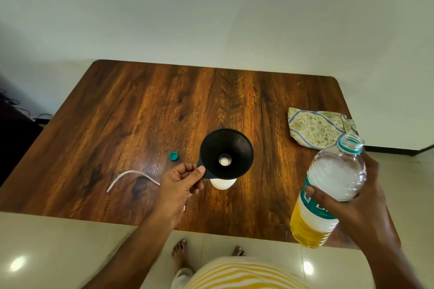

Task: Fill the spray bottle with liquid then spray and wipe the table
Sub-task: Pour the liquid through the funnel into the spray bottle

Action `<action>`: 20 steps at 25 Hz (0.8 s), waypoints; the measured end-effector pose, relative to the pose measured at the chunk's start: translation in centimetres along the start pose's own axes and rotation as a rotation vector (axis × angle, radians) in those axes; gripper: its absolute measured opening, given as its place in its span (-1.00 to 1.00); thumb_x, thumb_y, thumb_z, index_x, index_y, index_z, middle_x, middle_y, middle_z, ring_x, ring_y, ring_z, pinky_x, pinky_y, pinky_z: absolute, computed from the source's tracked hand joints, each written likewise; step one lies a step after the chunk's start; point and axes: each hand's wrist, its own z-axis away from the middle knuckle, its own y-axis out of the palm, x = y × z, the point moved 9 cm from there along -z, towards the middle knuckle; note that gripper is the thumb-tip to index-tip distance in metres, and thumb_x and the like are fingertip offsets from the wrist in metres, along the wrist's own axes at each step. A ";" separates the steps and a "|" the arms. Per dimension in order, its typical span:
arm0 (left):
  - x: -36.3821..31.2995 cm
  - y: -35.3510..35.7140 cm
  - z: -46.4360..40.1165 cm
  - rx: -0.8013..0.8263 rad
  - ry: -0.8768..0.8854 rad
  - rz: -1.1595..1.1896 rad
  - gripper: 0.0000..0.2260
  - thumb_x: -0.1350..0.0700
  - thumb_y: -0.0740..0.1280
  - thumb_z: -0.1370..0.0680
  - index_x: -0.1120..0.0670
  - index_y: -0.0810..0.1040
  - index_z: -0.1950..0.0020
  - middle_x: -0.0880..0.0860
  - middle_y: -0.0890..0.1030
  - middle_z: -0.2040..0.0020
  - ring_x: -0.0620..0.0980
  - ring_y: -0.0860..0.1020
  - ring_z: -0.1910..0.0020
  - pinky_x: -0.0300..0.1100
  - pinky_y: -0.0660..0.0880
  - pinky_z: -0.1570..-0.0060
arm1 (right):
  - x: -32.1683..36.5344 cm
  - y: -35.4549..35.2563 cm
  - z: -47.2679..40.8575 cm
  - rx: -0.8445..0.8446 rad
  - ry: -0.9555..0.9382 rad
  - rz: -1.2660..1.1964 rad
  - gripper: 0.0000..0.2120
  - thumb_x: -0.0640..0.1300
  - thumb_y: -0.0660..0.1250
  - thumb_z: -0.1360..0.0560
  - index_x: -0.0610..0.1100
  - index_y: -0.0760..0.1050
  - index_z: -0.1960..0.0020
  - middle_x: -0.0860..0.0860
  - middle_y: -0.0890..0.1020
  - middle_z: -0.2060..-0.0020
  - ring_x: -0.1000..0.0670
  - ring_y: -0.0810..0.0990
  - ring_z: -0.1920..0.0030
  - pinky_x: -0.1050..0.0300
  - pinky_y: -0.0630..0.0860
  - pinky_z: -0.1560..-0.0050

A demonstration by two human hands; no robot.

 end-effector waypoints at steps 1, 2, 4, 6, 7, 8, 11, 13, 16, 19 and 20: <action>0.0 0.2 0.0 -0.016 -0.001 0.003 -0.89 0.23 0.40 -0.54 0.22 0.63 -0.05 0.11 0.66 0.27 -0.07 0.55 0.37 -0.25 0.49 0.35 | -0.1 0.0 -0.3 0.014 -0.006 -0.002 -0.05 0.36 0.51 0.06 0.49 0.09 -0.22 0.16 0.37 -0.26 0.03 0.42 -0.28 0.14 0.49 -0.06; 0.0 0.3 0.0 -0.029 0.000 0.006 -0.89 0.24 0.40 -0.55 0.22 0.63 -0.05 0.09 0.67 0.28 -0.07 0.55 0.38 -0.25 0.48 0.35 | -0.1 -0.1 -0.4 0.026 -0.015 -0.003 -0.06 0.31 0.51 0.03 0.50 0.09 -0.22 0.16 0.37 -0.27 0.02 0.42 -0.28 0.11 0.49 -0.07; -0.1 0.4 0.0 -0.047 0.007 -0.003 -0.89 0.24 0.39 -0.55 0.22 0.62 -0.05 0.07 0.68 0.30 -0.09 0.55 0.39 -0.25 0.48 0.35 | 0.0 0.1 -0.7 0.050 -0.030 -0.012 -0.08 0.25 0.56 -0.04 0.50 0.09 -0.23 0.21 0.38 -0.25 0.05 0.40 -0.28 0.09 0.49 -0.09; -0.3 0.2 0.1 -0.076 0.028 -0.042 -0.88 0.22 0.40 -0.55 0.23 0.62 -0.06 0.07 0.67 0.31 -0.09 0.56 0.41 -0.24 0.48 0.35 | -0.1 0.5 -1.1 0.076 -0.045 -0.021 -0.08 0.09 0.64 -0.12 0.46 0.11 -0.23 0.34 0.38 -0.17 0.08 0.38 -0.27 0.14 0.49 -0.07; -0.4 0.1 0.2 -0.094 0.043 -0.067 -0.88 0.21 0.41 -0.55 0.23 0.62 -0.05 0.08 0.67 0.31 -0.09 0.56 0.41 -0.23 0.48 0.36 | 0.1 0.8 -1.4 0.094 -0.057 -0.011 -0.08 0.01 0.62 -0.12 0.44 0.11 -0.23 0.42 0.34 -0.15 0.09 0.37 -0.27 0.21 0.46 -0.05; -0.5 0.1 0.3 -0.108 0.059 -0.086 -0.88 0.21 0.41 -0.54 0.23 0.62 -0.04 0.09 0.67 0.31 -0.08 0.56 0.41 -0.22 0.49 0.36 | 0.3 1.2 -1.7 0.113 -0.070 0.009 -0.08 -0.04 0.59 -0.11 0.44 0.11 -0.23 0.47 0.31 -0.13 0.10 0.36 -0.27 0.27 0.44 -0.03; -0.8 0.4 0.7 -0.125 0.085 -0.094 -0.89 0.20 0.41 -0.55 0.22 0.62 -0.03 0.12 0.67 0.29 -0.06 0.57 0.40 -0.23 0.49 0.37 | 1.1 2.4 -2.4 0.193 -0.099 0.054 -0.10 0.06 0.59 -0.15 0.51 0.09 -0.22 0.49 0.30 -0.13 0.13 0.37 -0.25 0.27 0.45 -0.05; -0.8 0.5 0.6 -0.127 0.069 -0.073 -0.89 0.20 0.40 -0.56 0.22 0.62 -0.03 0.10 0.66 0.31 -0.06 0.56 0.40 -0.25 0.49 0.39 | 1.4 2.8 -2.7 0.221 -0.110 0.082 -0.12 0.25 0.57 -0.15 0.51 0.08 -0.25 0.48 0.31 -0.17 0.14 0.38 -0.25 0.18 0.47 -0.10; -0.8 0.2 0.2 -0.127 0.034 -0.027 -0.88 0.23 0.38 -0.57 0.26 0.60 -0.05 0.05 0.65 0.36 -0.07 0.54 0.41 -0.25 0.45 0.41 | 1.8 3.2 -3.3 0.225 -0.127 0.121 -0.10 0.31 0.54 -0.10 0.47 0.08 -0.28 0.35 0.36 -0.21 0.19 0.40 -0.22 0.19 0.45 -0.11; -1.1 0.2 -0.1 -0.124 0.036 -0.045 -0.89 0.23 0.37 -0.57 0.27 0.60 -0.03 0.04 0.64 0.40 -0.10 0.53 0.45 -0.27 0.45 0.43 | 2.1 4.1 -3.6 0.267 -0.154 0.154 -0.08 0.13 0.59 -0.14 0.41 0.09 -0.29 0.51 0.31 -0.17 0.40 0.41 -0.17 0.35 0.40 -0.07; -1.2 0.2 -0.1 -0.129 0.038 -0.047 -0.90 0.23 0.38 -0.57 0.27 0.60 -0.02 0.04 0.65 0.40 -0.11 0.53 0.46 -0.28 0.45 0.44 | 2.1 4.4 -3.7 0.286 -0.157 0.162 -0.09 0.11 0.57 -0.14 0.40 0.10 -0.31 0.55 0.29 -0.16 0.46 0.38 -0.16 0.40 0.38 -0.05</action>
